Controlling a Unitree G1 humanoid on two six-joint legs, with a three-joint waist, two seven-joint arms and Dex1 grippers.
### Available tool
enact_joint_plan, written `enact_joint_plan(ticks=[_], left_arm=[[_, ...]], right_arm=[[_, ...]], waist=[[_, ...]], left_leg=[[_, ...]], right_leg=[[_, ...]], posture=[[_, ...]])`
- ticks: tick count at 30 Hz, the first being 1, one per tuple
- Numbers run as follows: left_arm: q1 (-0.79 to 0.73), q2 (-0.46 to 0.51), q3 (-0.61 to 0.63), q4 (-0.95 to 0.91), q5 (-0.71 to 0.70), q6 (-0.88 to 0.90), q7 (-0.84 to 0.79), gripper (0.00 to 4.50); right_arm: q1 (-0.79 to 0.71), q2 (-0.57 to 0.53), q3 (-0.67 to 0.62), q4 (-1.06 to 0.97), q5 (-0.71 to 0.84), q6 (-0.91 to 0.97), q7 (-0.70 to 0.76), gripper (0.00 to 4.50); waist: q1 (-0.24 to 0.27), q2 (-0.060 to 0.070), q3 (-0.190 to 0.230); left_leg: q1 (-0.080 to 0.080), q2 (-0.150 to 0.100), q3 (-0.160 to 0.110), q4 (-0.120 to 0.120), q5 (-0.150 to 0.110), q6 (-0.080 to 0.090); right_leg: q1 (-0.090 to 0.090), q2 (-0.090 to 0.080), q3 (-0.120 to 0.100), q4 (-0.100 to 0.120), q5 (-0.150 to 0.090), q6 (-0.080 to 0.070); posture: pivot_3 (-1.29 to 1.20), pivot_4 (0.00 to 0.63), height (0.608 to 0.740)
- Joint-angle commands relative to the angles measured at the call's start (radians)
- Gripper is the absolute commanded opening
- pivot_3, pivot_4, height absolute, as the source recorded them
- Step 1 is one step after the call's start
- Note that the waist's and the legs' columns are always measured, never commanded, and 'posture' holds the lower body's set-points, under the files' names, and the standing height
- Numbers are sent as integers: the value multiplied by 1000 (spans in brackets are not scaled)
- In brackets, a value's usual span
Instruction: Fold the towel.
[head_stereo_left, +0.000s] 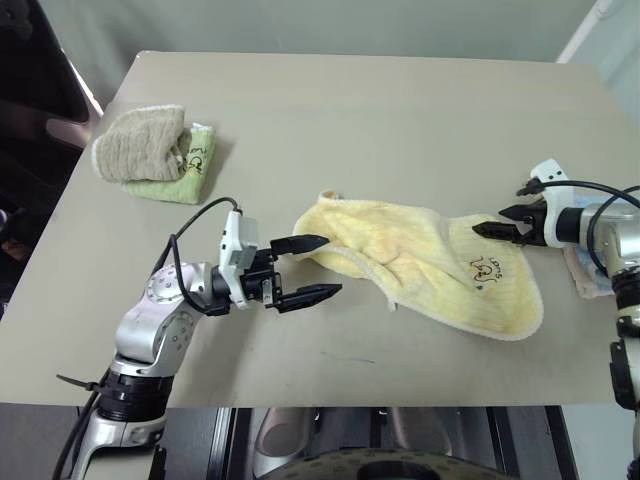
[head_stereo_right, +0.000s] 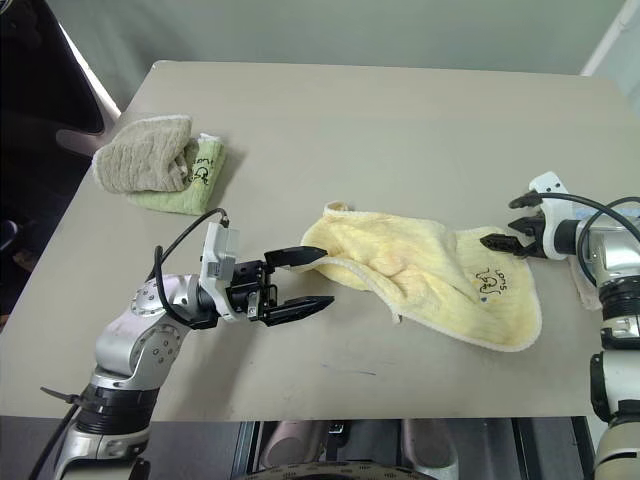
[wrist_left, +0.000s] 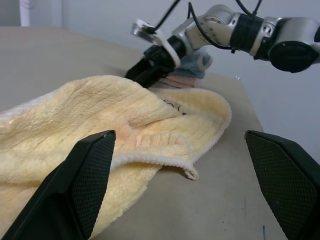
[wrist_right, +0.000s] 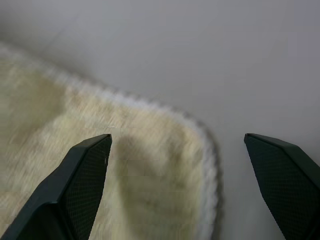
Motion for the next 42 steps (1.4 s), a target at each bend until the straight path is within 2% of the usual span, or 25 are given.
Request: enact_joint_plan(ticks=[1,10,21,24,29,32,35,36,42], left_arm=[[-4,8,17,-27,-16,-5,5,4500],[-21,0,9,-22,-14,-4,14,4500],[0,20,23,-41,-16,3,23,4500],[-3,20,22,-34,-14,-1,25,4500],[-4,16,17,-25,-7,-11,23,4500],[-3,14,15,-22,-3,-17,21,4500],[-3,13,12,-13,2,-24,17,4500],[-5,13,11,-11,3,-25,16,4500],[-12,21,24,3,4,-34,8,4500]], right_arm=[[34,-16,3,-54,7,37,71,4488],[40,32,-32,-77,23,60,84,4488],[-46,55,-45,107,-33,9,72,4488],[-61,61,-50,127,-21,5,106,3862],[-67,75,-33,114,-36,-9,126,2193],[-74,79,-36,121,-42,-14,132,1156],[-84,82,-31,150,-63,-38,125,201],[-87,84,-31,157,-67,-44,127,46],[-78,77,-54,101,-56,-65,138,46]], waist=[[-2,0,0],[-6,0,0],[-15,0,0],[-15,0,0],[-15,0,0],[-15,0,0],[-15,0,0],[-15,0,0],[-15,0,0]], left_leg=[[0,0,0,0,0,0],[5,1,1,-1,0,-1],[14,3,2,-3,-4,7],[14,3,2,-3,-4,6],[14,3,2,-9,-3,5],[14,3,3,-16,4,-6],[14,5,3,-19,3,-7],[14,5,3,-20,3,-7],[14,5,3,-20,2,-5]], right_leg=[[0,0,0,0,0,0],[3,0,0,0,-1,-1],[9,1,0,0,1,-5],[10,1,0,0,1,-5],[7,1,0,0,-1,-8],[4,1,0,0,-2,-10],[2,1,-1,1,-3,-11],[2,1,-1,1,-4,-12],[2,1,-1,0,-3,-12]], posture=[[0,150,733],[0,150,733],[0,150,733],[0,150,733],[0,150,733],[0,150,733],[0,150,733],[0,150,733],[0,150,733]])
